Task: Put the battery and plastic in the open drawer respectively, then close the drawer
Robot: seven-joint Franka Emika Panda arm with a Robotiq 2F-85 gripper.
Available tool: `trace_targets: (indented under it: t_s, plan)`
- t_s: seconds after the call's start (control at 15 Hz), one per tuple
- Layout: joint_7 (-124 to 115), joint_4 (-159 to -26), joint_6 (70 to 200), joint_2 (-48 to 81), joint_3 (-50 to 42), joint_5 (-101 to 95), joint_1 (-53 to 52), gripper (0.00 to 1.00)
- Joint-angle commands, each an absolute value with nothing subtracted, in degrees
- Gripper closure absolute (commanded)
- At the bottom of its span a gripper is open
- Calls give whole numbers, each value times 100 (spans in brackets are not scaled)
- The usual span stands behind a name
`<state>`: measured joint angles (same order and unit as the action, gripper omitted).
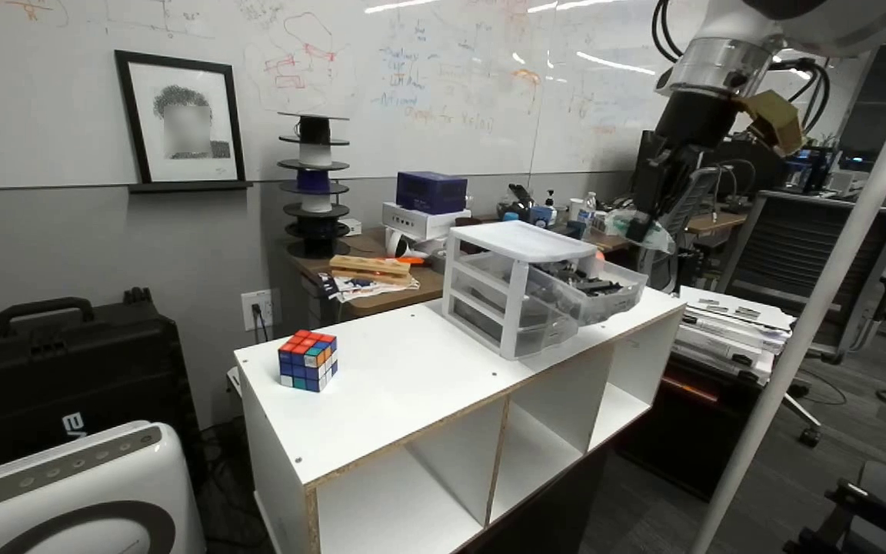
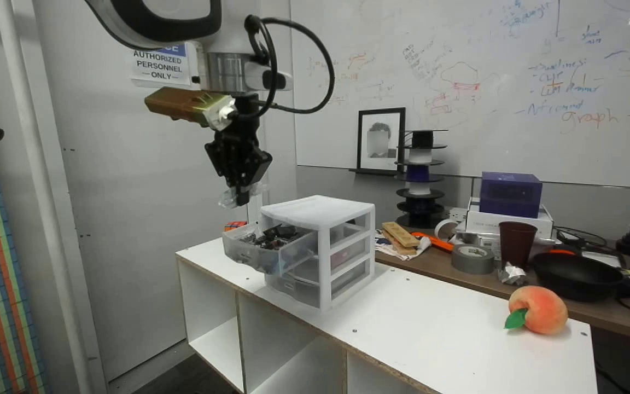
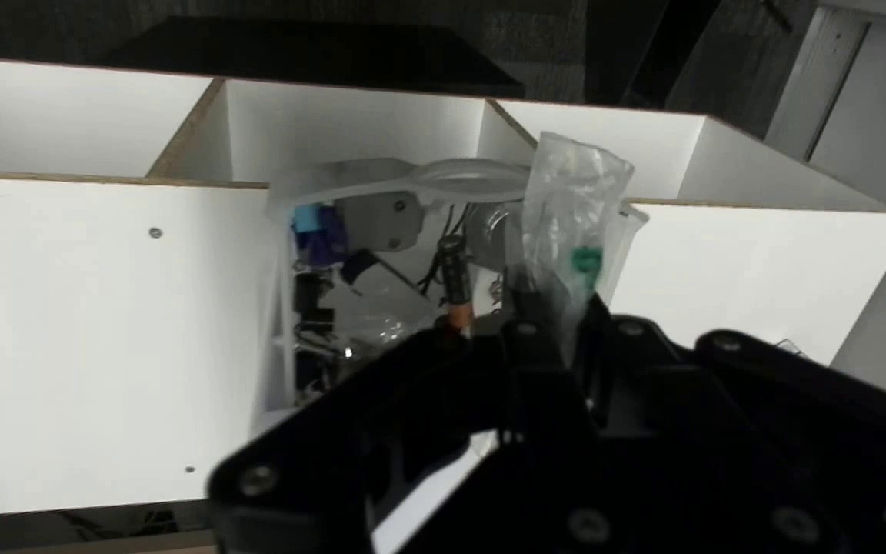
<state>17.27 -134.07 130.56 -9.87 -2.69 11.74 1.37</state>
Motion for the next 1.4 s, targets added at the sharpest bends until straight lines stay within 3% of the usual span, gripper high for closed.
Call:
trace_targets:
  t_s: [0.0,1.33]
  plan:
    - [1979,-13663,13571,-908,-217,1344,-123,89]
    - [1131,-13814,15042,-127,-254,1443,156,89]
